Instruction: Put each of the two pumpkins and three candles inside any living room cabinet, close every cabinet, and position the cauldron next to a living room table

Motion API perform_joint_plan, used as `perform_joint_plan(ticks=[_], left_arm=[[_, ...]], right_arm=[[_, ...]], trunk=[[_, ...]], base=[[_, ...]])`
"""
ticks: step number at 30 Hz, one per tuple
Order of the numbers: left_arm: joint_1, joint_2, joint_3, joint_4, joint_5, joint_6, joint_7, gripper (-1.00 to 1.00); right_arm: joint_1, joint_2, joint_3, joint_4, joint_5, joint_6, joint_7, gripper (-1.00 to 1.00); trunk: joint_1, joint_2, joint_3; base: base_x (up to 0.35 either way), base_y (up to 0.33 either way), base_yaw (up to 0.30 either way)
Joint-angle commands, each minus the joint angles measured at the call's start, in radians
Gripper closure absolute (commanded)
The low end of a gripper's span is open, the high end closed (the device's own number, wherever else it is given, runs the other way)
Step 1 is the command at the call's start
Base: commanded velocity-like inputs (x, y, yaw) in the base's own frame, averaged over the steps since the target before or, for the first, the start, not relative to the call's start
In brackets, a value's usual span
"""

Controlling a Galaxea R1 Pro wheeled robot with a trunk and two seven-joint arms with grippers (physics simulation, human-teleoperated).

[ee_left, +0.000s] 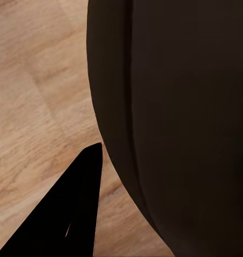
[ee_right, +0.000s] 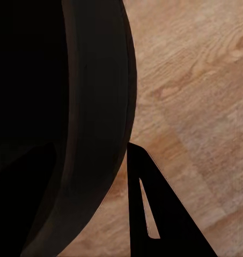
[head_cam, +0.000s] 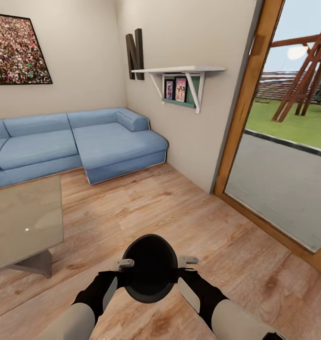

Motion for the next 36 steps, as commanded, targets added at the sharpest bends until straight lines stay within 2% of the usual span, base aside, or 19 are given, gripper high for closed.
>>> perform_joint_plan(ticks=[1, 36], left_arm=[[-0.001, -0.001, 0.013, 0.003, 0.025, 0.000, -0.001, 1.00], [-0.001, 0.000, 0.013, 0.003, 0.025, 0.000, -0.001, 1.00]], right_arm=[[0.000, 0.004, 0.011, -0.007, 0.000, -0.055, 0.022, 1.00], [0.000, 0.004, 0.011, -0.007, 0.000, -0.055, 0.022, 1.00]], trunk=[[0.000, 0.000, 0.000], [0.000, 0.000, 0.000]], base=[[0.000, 0.000, 0.290], [0.000, 0.000, 0.290]])
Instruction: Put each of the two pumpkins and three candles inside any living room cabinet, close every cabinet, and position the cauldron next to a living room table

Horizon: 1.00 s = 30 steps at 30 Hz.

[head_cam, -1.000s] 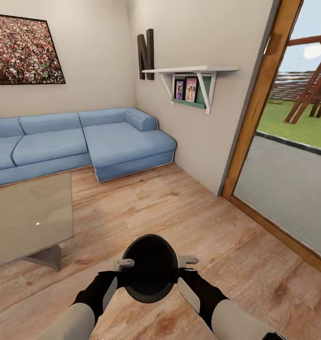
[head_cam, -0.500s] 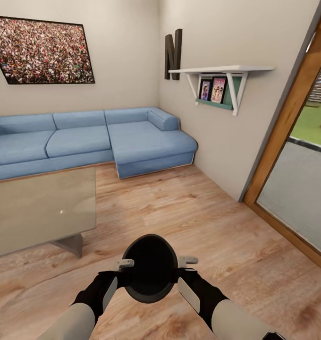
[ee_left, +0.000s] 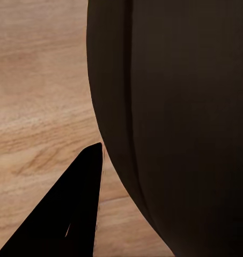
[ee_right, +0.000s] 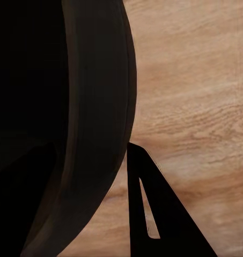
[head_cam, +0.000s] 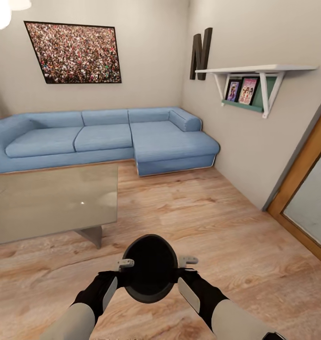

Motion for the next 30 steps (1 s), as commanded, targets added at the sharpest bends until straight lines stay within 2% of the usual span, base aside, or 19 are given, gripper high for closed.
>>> perform_joint_plan(ticks=[1, 13, 30], left_arm=[[-0.001, -0.001, 0.014, 0.003, 0.024, 0.000, 0.000, 1.00], [-0.001, -0.002, 0.014, 0.003, 0.024, 0.000, 0.000, 1.00], [-0.001, -0.001, 0.014, 0.003, 0.024, 0.000, 0.000, 1.00]], right_arm=[[0.000, 0.003, 0.011, -0.007, 0.001, -0.055, 0.023, 1.00], [0.000, 0.003, 0.011, -0.008, 0.001, -0.055, 0.023, 1.00], [0.000, 0.003, 0.011, -0.008, 0.001, -0.055, 0.023, 1.00]], trunk=[[0.000, 0.000, 0.000], [0.000, 0.000, 0.000], [0.000, 0.000, 0.000]], base=[[0.000, 0.000, 0.291], [0.000, 0.000, 0.266], [0.056, 0.007, 0.010]])
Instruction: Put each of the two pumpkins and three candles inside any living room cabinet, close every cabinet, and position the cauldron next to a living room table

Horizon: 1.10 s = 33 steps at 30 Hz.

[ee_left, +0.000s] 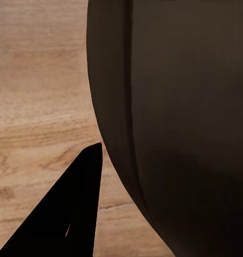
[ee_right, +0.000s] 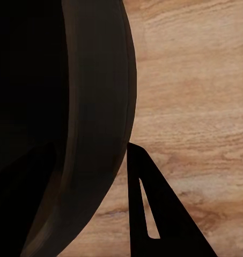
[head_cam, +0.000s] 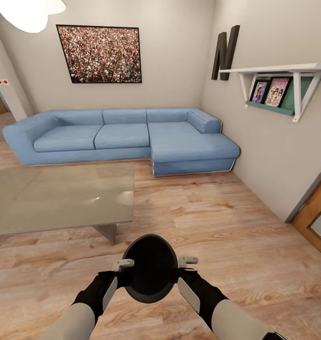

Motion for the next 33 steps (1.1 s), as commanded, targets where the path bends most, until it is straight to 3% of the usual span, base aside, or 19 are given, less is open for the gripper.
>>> perform_joint_plan(ticks=[1, 9, 16, 28, 33], left_arm=[[-0.001, -0.001, 0.013, 0.003, 0.023, 0.000, 0.000, 1.00], [-0.001, 0.000, 0.013, 0.003, 0.023, 0.000, 0.000, 1.00], [-0.001, 0.000, 0.013, 0.003, 0.023, 0.000, 0.000, 1.00], [-0.002, 0.000, 0.013, 0.003, 0.023, 0.000, 0.000, 1.00], [-0.002, 0.000, 0.013, 0.003, 0.023, 0.000, 0.000, 1.00]], right_arm=[[0.000, 0.003, 0.011, -0.007, 0.001, -0.057, 0.024, 1.00], [0.000, 0.003, 0.013, -0.007, 0.001, -0.052, 0.024, 1.00], [0.000, 0.003, 0.050, -0.007, 0.001, -0.057, 0.024, 1.00], [0.000, 0.003, 0.054, -0.007, 0.001, -0.058, 0.024, 1.00], [0.000, 0.003, 0.054, -0.007, 0.001, -0.058, 0.024, 1.00]], trunk=[[0.004, -0.007, -0.003], [0.034, -0.063, -0.028], [0.061, -0.112, -0.050], [0.107, -0.196, -0.088], [0.126, -0.231, -0.103]], base=[[0.000, 0.000, 0.000], [0.000, 0.000, 0.000], [0.000, 0.000, 0.000], [0.000, 0.000, 0.004], [0.000, 0.000, 0.173]])
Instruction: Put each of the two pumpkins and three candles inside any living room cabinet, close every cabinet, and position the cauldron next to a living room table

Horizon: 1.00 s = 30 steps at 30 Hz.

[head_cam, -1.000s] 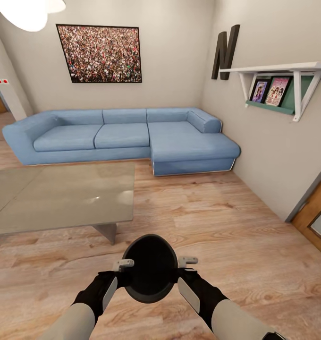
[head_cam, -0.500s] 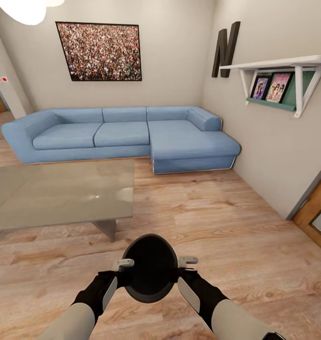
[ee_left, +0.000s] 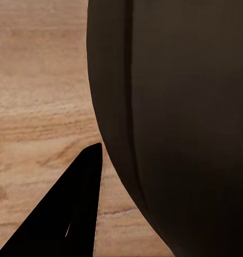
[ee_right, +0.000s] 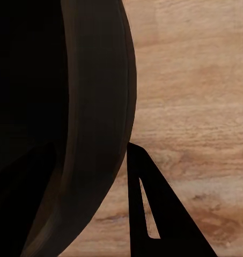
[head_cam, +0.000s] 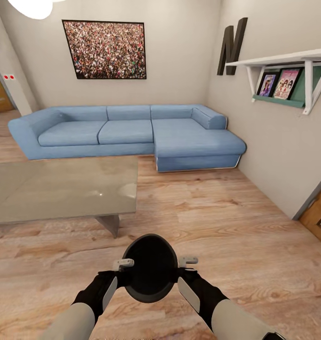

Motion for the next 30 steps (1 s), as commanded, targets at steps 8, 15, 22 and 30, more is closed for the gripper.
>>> perform_joint_plan(ticks=[8, 15, 22, 30], left_arm=[[-0.001, -0.001, 0.015, 0.003, 0.022, 0.000, 0.000, 1.00], [-0.001, -0.002, 0.015, 0.003, 0.022, 0.000, 0.000, 1.00], [-0.001, -0.002, 0.015, 0.003, 0.022, 0.000, 0.000, 1.00], [-0.002, -0.002, 0.015, 0.003, 0.022, 0.001, 0.000, 1.00]], right_arm=[[0.000, 0.003, 0.060, -0.005, 0.001, -0.057, 0.024, 1.00], [0.000, 0.003, 0.060, -0.005, 0.001, -0.057, 0.024, 1.00], [0.000, 0.003, 0.060, -0.005, 0.001, -0.057, 0.024, 1.00], [0.000, 0.003, 0.060, -0.005, 0.001, -0.057, 0.024, 1.00]], trunk=[[0.027, -0.049, -0.022], [0.038, -0.070, -0.031], [0.038, -0.070, -0.031], [0.038, -0.070, -0.031]], base=[[0.000, 0.000, 0.189], [0.000, 0.000, 0.011], [0.087, 0.000, 0.000], [0.285, 0.000, 0.000]])
